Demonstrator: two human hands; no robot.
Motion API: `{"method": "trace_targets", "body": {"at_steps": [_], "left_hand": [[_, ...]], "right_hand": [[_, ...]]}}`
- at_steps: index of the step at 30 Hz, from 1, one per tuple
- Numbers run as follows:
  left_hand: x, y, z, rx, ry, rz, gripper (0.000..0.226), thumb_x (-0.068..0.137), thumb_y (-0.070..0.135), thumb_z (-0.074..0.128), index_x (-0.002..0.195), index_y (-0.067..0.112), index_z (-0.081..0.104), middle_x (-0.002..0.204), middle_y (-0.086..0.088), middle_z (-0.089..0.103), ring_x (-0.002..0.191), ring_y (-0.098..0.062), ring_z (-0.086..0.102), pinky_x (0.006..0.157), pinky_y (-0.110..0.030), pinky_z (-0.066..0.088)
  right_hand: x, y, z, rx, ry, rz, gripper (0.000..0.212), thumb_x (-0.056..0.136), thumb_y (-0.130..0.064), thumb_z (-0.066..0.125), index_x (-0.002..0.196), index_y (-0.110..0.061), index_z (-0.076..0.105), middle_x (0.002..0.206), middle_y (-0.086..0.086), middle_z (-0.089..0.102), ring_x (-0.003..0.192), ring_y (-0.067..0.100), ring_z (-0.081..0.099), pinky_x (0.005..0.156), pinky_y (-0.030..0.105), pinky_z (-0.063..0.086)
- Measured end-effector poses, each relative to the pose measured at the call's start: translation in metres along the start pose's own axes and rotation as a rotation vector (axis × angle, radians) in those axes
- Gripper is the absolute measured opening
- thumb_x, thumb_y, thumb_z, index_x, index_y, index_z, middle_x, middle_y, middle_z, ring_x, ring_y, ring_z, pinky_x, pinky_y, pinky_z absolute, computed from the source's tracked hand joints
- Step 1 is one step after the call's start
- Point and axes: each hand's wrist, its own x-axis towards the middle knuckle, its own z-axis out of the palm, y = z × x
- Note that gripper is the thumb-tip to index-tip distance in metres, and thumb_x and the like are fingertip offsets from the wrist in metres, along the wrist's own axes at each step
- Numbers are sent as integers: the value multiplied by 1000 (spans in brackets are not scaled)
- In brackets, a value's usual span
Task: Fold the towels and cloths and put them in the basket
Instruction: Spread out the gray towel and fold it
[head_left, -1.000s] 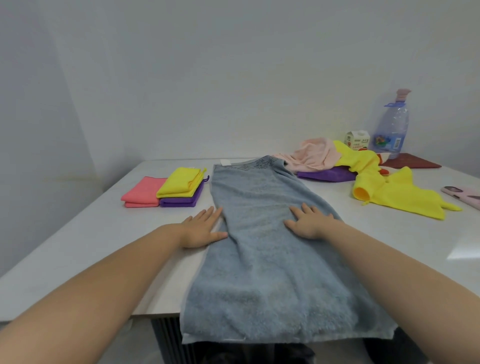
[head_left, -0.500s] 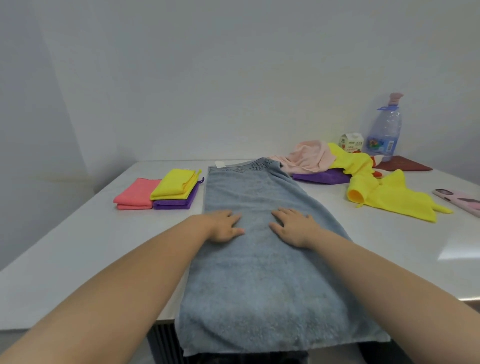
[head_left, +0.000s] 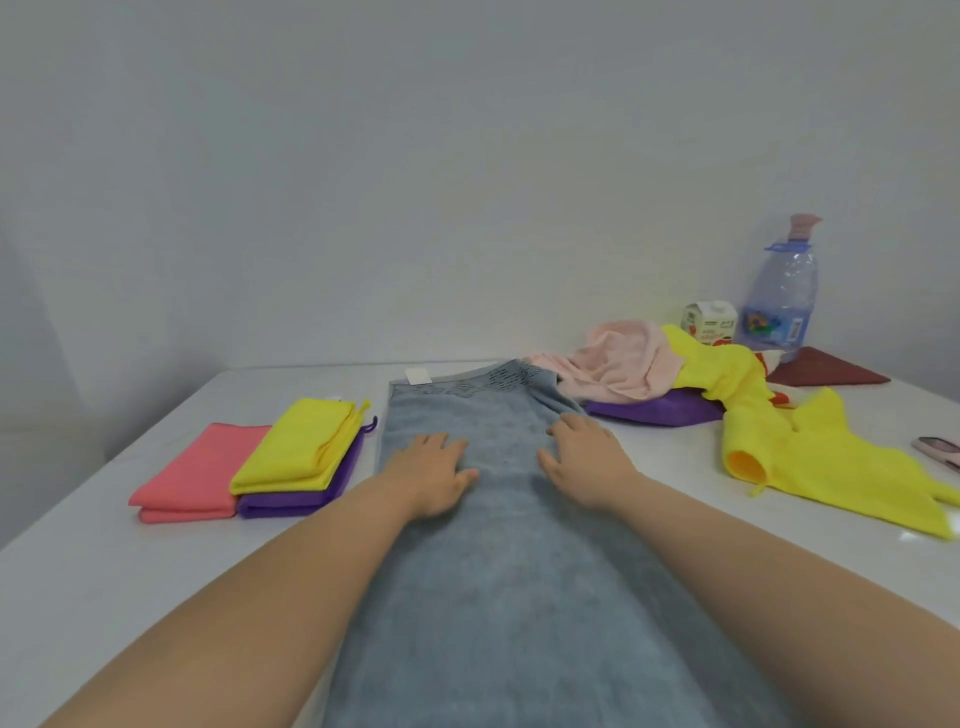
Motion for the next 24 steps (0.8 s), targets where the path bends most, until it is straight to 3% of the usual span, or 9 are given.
{"method": "trace_targets", "body": {"at_steps": [4,8,13,16,19,21,24], "left_hand": [[42,-17,5,-13,38,-41,55,100,44,31,148,18,24,155,-9,22,142,-26,20,115,-42,22],[83,-41,6,26,62,-75,49,100,42,31,141,15,36,146,-10,37,135,-28,32,108,-39,31],[120,-71,6,51,80,-139,46,99,41,33,137,16,39,145,-7,37,132,-29,35,104,-41,35],[139,-85,8,-3,95,-167,38,98,37,36,126,14,47,139,-11,45,125,-31,42,98,-39,38],[157,-88,6,-22,176,-201,32,99,29,35,117,8,51,127,-15,54,115,-33,50,88,-35,41],[168,-85,1,4,237,-233,33,99,21,34,127,8,45,124,-14,56,112,-34,52,79,-33,38],[183,-81,-6,69,232,-253,57,97,14,37,149,10,15,124,-11,56,110,-31,53,74,-33,36]], "right_hand": [[47,-1,8,77,17,56,44,94,-29,42,131,-6,45,136,14,45,124,30,41,103,37,35],[96,5,17,176,61,59,30,93,-23,41,115,-4,50,122,18,54,111,31,48,91,39,40],[138,12,22,228,86,62,41,95,-23,43,130,-2,43,127,18,54,117,31,49,96,36,39],[158,14,31,162,79,84,38,97,-26,42,128,-5,44,128,16,53,118,29,48,92,32,37],[178,19,44,42,58,82,45,95,-33,44,131,-5,43,132,14,49,121,27,46,99,34,38],[187,19,48,18,-2,89,48,93,-32,46,132,-6,40,133,13,48,120,26,47,97,35,40],[197,17,48,-58,-186,82,46,87,-35,50,125,-10,51,128,10,54,117,26,52,96,37,44]]}}
